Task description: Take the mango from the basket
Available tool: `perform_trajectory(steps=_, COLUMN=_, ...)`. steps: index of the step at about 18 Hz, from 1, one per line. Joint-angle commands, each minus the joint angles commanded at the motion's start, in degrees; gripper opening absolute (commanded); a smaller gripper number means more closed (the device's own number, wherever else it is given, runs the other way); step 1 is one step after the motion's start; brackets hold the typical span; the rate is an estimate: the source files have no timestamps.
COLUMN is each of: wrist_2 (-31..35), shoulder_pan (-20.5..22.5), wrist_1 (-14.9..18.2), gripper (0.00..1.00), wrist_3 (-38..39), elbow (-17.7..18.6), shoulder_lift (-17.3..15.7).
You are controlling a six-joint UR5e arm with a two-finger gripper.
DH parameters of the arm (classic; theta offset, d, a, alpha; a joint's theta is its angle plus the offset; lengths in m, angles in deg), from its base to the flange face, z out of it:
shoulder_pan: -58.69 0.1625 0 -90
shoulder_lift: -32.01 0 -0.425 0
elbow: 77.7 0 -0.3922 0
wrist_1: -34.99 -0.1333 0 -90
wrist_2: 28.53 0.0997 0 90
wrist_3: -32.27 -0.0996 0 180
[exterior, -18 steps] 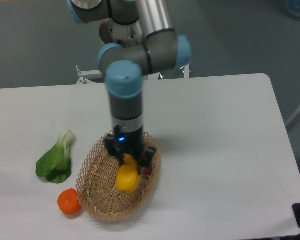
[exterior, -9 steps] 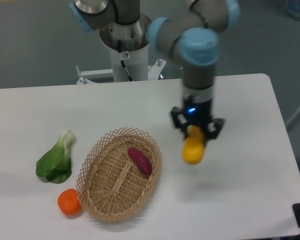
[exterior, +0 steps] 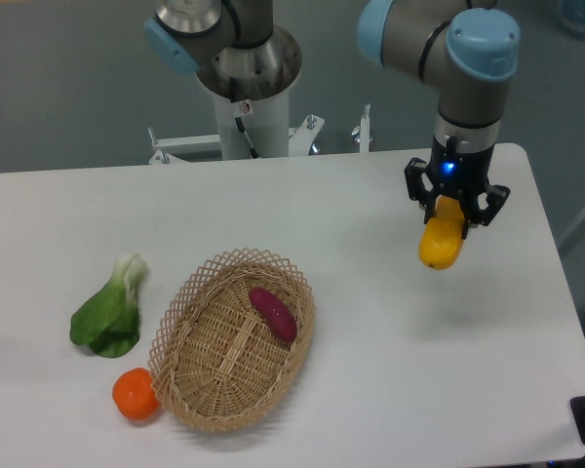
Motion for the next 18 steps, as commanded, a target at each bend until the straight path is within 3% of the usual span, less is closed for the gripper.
perform_trajectory(steps=18, wrist_2=-0.79, shoulder_pan=0.62, wrist_1=-0.62, gripper=0.53, wrist_3=0.0, elbow=-0.09, shoulder_lift=0.0)
